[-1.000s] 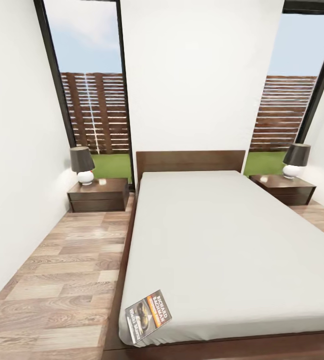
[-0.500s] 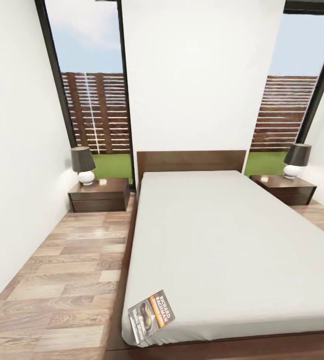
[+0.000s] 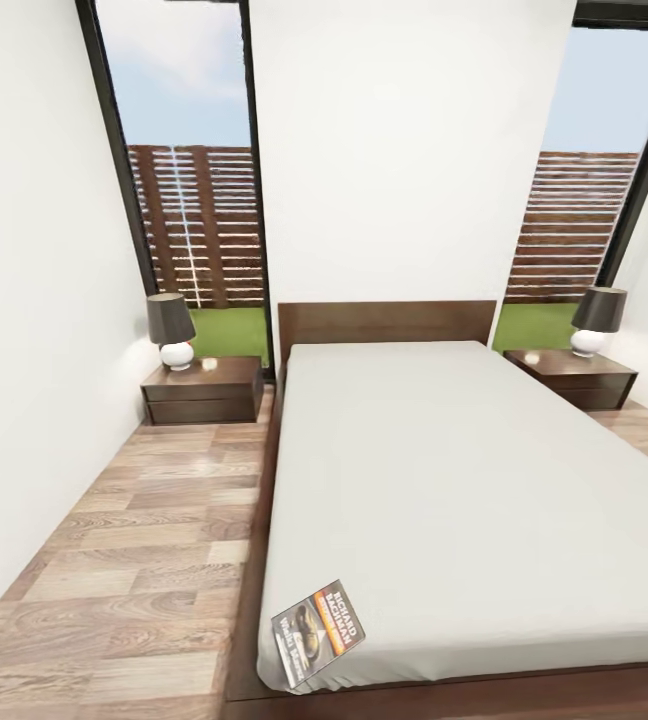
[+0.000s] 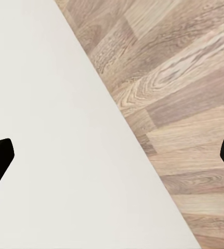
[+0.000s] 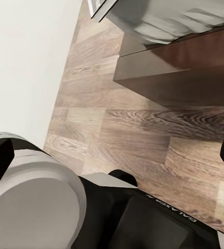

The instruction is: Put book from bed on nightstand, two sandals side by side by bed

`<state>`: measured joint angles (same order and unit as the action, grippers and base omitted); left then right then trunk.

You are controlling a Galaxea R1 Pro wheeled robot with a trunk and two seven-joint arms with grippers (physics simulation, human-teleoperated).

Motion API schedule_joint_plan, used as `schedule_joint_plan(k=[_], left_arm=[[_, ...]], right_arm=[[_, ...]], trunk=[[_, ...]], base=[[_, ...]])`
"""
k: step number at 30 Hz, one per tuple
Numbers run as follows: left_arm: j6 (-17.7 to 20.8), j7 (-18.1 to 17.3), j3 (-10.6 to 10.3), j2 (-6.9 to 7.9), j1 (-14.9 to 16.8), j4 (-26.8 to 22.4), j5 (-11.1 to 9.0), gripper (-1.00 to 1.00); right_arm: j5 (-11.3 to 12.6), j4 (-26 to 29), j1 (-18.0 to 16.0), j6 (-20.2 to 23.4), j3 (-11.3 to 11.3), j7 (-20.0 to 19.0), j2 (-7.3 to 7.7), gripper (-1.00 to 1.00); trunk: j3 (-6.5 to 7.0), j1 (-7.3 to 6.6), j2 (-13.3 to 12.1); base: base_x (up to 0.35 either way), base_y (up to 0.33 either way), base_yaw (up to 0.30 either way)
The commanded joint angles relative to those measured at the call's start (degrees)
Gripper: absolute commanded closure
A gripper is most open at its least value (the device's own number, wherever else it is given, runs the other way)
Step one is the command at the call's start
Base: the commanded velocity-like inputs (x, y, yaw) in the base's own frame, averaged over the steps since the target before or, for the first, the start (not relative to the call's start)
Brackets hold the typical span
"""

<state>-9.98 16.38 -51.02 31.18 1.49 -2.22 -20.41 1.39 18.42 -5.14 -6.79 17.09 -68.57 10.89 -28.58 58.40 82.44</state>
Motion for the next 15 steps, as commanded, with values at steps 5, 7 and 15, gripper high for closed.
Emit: schedule_joint_plan(k=[5,7,15], left_arm=[[-0.07,0.18,-0.49,0.02,0.01,-0.07,-0.50,-1.00],[-0.09,0.20,-0.49,0.02,0.01,-0.07,-0.49,-1.00],[-0.08,0.19,-0.49,0.02,-0.04,-0.07,-0.44,-1.00]], right_arm=[[-0.02,-0.10,-0.04,-0.37,0.13,-0.21,0.05,-1.00],[-0.01,-0.08,-0.05,-0.33,0.13,-0.21,0.11,-1.00],[0.02,0.00,-0.18,0.12,0.20,-0.52,0.44,-1.00]], trunk=[[-0.06,0.00,0.03],[-0.06,0.00,0.03],[-0.06,0.00,0.03]], base=[[0.000,0.147,0.000],[0.000,0.089,0.000],[0.000,0.044,0.000]])
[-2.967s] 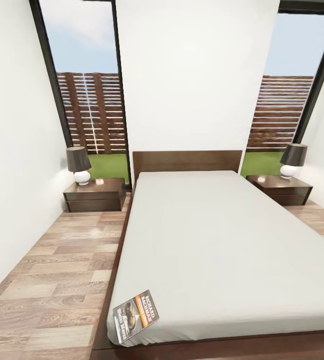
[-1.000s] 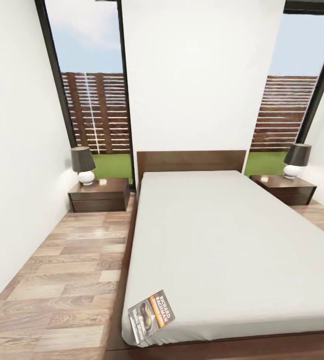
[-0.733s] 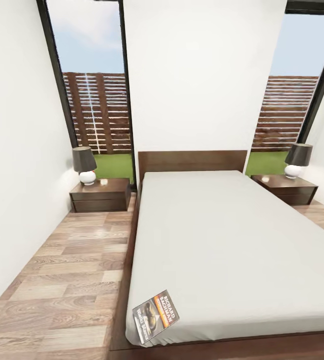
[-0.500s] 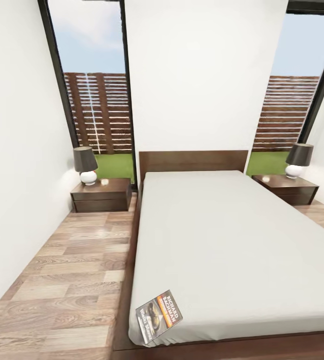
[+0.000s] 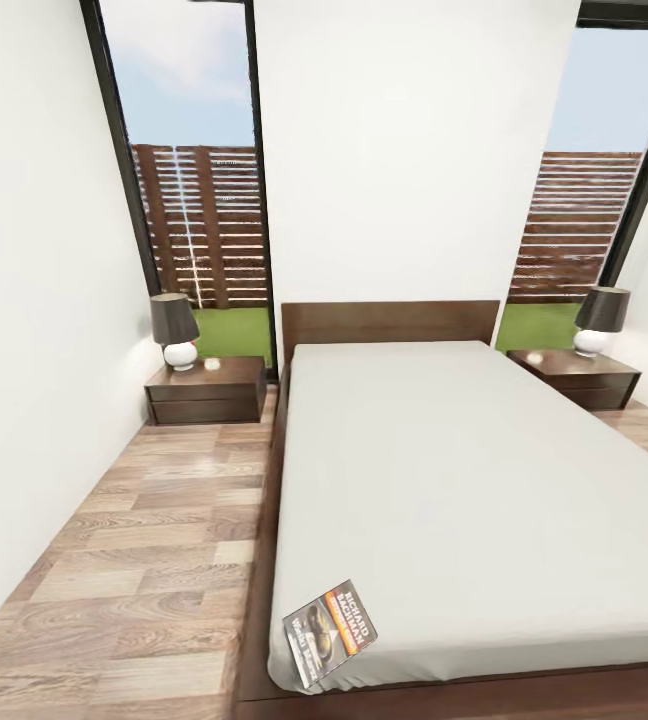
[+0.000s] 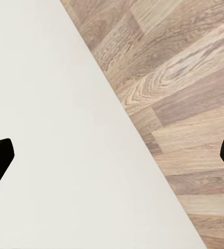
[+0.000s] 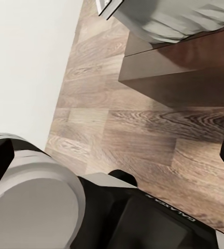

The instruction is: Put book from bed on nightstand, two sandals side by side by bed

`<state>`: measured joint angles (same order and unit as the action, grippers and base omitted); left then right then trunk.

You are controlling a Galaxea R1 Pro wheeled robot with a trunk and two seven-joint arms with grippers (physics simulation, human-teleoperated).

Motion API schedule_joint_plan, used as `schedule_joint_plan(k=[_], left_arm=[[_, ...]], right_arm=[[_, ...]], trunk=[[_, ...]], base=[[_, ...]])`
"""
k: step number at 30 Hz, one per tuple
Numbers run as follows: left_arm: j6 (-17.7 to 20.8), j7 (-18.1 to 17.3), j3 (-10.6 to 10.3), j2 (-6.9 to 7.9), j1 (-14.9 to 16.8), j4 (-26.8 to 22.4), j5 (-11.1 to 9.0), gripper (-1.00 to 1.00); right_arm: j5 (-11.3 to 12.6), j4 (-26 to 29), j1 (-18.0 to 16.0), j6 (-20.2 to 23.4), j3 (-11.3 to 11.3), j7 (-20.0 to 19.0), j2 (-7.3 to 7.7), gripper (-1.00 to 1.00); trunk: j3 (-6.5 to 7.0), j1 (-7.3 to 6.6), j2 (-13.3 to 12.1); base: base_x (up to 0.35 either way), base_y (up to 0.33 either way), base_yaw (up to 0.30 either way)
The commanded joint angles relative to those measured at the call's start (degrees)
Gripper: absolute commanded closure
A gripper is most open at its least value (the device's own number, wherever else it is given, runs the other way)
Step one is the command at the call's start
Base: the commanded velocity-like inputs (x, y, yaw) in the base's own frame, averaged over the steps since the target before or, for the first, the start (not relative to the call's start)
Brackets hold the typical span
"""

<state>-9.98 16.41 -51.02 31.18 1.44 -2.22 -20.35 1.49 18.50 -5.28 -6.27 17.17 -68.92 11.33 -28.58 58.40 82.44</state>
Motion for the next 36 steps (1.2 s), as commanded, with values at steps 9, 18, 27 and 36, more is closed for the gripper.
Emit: schedule_joint_plan(k=[9,18,27,36], left_arm=[[-0.05,0.12,-0.49,-0.08,-0.56,-0.06,-0.48,-1.00],[-0.03,0.16,-0.49,-0.30,-0.75,-0.06,-0.48,-1.00],[0.03,0.29,-0.49,-0.46,-0.81,-0.06,-0.48,-1.00],[0.04,0.29,-0.49,-0.49,-0.82,-0.06,-0.50,-1.00]], right_arm=[[0.06,-0.17,-0.95,0.32,0.20,-3.74,0.91,-1.00],[0.91,-0.20,-1.63,2.00,0.23,-5.12,1.23,-1.00],[4.36,-0.24,-2.77,3.13,0.23,-5.71,1.45,-1.00],[5.92,-0.47,-3.74,6.10,0.30,-5.77,1.62,-1.00]], trunk=[[-0.06,0.00,0.03],[-0.06,0.00,0.03],[-0.06,0.00,0.03],[-0.06,0.00,0.03]], base=[[0.000,0.010,0.000],[0.000,0.002,0.000],[0.000,0.000,0.000],[0.000,0.010,0.000]])
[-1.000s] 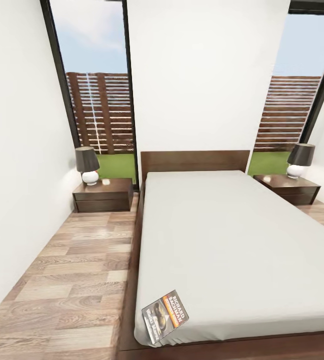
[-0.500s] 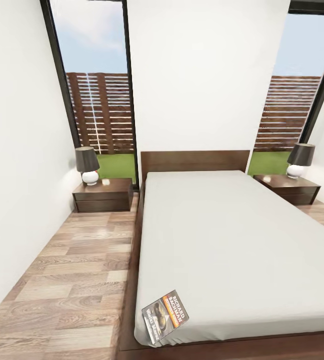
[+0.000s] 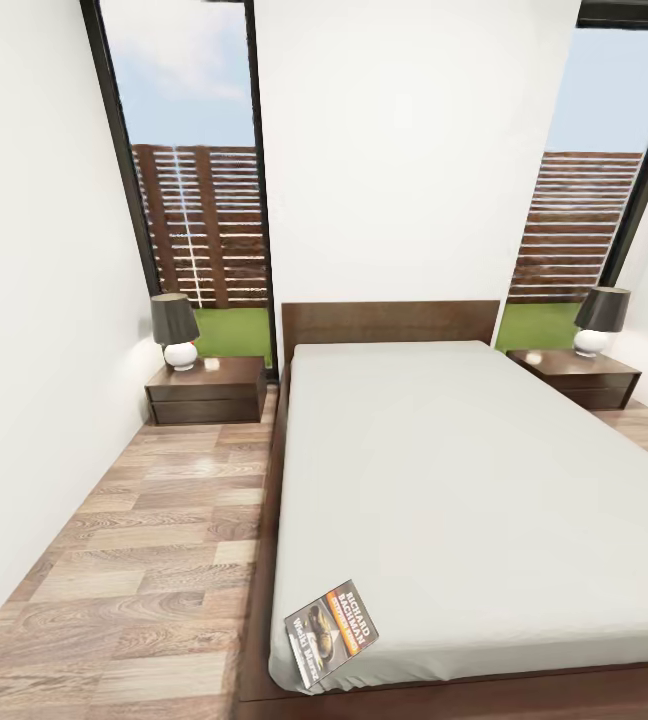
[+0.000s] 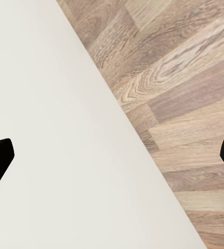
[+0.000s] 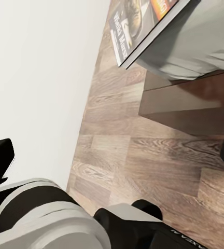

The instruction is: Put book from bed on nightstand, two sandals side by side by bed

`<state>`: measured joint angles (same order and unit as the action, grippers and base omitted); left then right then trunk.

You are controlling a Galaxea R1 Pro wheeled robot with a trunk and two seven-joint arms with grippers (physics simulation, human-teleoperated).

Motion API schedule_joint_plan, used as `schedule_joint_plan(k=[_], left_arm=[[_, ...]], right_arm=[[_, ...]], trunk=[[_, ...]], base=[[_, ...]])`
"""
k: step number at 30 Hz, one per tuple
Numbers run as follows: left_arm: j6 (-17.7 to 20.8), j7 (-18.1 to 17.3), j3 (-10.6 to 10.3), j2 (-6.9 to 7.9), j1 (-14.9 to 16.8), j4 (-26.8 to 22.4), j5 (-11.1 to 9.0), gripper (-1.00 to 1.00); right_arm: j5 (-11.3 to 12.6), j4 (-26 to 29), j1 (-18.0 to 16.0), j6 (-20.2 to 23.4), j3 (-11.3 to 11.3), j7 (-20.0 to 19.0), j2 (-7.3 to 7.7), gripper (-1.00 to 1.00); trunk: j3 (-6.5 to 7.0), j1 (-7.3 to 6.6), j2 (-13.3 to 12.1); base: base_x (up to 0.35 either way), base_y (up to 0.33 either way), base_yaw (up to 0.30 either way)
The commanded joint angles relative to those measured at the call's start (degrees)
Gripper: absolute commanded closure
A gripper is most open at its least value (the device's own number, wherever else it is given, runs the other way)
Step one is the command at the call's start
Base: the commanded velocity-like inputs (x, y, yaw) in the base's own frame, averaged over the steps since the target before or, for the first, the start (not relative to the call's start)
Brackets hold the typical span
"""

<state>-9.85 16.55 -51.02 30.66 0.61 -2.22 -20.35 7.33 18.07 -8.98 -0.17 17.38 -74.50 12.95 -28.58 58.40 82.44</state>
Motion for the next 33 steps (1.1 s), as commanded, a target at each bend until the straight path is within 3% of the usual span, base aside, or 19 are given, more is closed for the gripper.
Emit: schedule_joint_plan(k=[1,14,26,33], left_arm=[[-0.08,0.16,-0.49,0.03,0.01,-0.06,-0.50,-1.00],[-0.08,0.34,-0.49,0.02,0.00,-0.06,-0.52,-1.00],[-0.08,0.35,-0.49,-0.02,-0.29,-0.06,-0.50,-1.00],[-0.08,0.26,-0.49,0.01,-0.42,-0.06,-0.52,-1.00]], right_arm=[[0.07,-0.04,-0.04,0.00,0.08,-0.19,0.00,-1.00],[4.76,-0.45,-0.30,2.46,1.79,0.14,0.90,-1.00],[6.19,-0.56,-0.33,5.34,2.41,0.55,1.08,-1.00],[7.56,-0.58,-0.34,6.18,4.10,0.64,1.01,-1.00]], trunk=[[-0.06,0.00,0.03],[-0.06,0.00,0.03],[-0.06,0.00,0.03],[-0.06,0.00,0.03]], base=[[0.000,0.041,0.000],[0.000,0.055,0.000],[0.000,0.010,0.000],[0.000,0.033,0.000]])
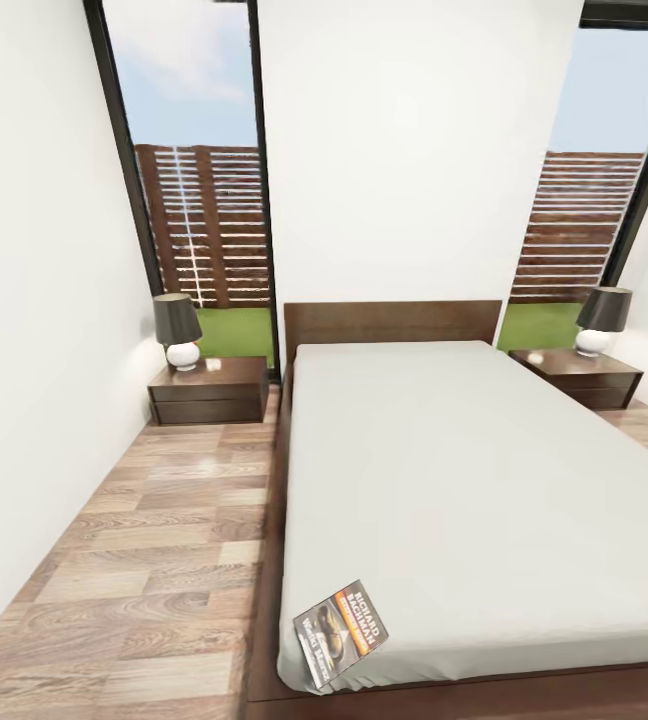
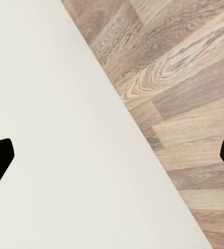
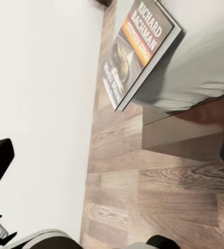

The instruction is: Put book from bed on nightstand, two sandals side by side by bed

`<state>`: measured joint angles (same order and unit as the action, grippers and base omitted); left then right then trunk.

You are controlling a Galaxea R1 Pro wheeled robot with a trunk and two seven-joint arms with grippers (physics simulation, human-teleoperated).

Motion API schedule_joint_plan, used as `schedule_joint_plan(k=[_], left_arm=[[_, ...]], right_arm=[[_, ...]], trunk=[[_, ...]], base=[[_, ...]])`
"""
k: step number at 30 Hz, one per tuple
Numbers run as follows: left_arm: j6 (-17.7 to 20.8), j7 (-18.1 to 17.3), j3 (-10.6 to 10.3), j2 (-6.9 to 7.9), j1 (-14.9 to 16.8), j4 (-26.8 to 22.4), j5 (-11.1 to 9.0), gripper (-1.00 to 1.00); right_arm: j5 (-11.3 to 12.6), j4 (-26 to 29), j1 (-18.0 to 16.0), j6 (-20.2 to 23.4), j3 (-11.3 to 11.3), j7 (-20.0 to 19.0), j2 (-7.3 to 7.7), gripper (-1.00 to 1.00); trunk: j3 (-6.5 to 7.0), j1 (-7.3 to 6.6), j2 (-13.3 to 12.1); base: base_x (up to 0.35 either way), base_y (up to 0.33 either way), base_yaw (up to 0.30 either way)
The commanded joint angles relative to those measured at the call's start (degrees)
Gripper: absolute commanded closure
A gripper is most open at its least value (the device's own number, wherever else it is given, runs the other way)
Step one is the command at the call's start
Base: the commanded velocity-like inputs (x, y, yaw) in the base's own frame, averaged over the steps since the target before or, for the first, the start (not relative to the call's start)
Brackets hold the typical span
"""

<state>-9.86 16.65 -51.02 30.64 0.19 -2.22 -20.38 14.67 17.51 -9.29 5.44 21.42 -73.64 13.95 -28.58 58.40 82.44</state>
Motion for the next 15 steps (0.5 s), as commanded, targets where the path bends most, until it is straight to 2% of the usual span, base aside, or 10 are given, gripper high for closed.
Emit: schedule_joint_plan(k=[1,9,15], left_arm=[[-0.07,0.15,-0.48,0.03,0.00,-0.07,-0.48,-1.00],[-0.07,0.17,-0.48,0.00,-0.02,-0.07,-0.48,-1.00],[-0.07,0.19,-0.48,-0.11,-0.03,-0.07,-0.47,-1.00]], right_arm=[[0.38,-0.01,-0.03,0.64,0.25,-0.22,-0.03,-1.00],[0.81,-0.02,-0.03,0.84,0.75,-0.15,-0.11,-1.00],[0.98,0.03,-0.10,0.92,0.91,-0.12,-0.14,-1.00]], trunk=[[-0.06,0.00,0.03],[-0.06,0.00,0.03],[-0.06,0.00,0.03]], base=[[0.000,0.136,0.000],[0.000,0.158,0.000],[0.000,0.068,0.000]])
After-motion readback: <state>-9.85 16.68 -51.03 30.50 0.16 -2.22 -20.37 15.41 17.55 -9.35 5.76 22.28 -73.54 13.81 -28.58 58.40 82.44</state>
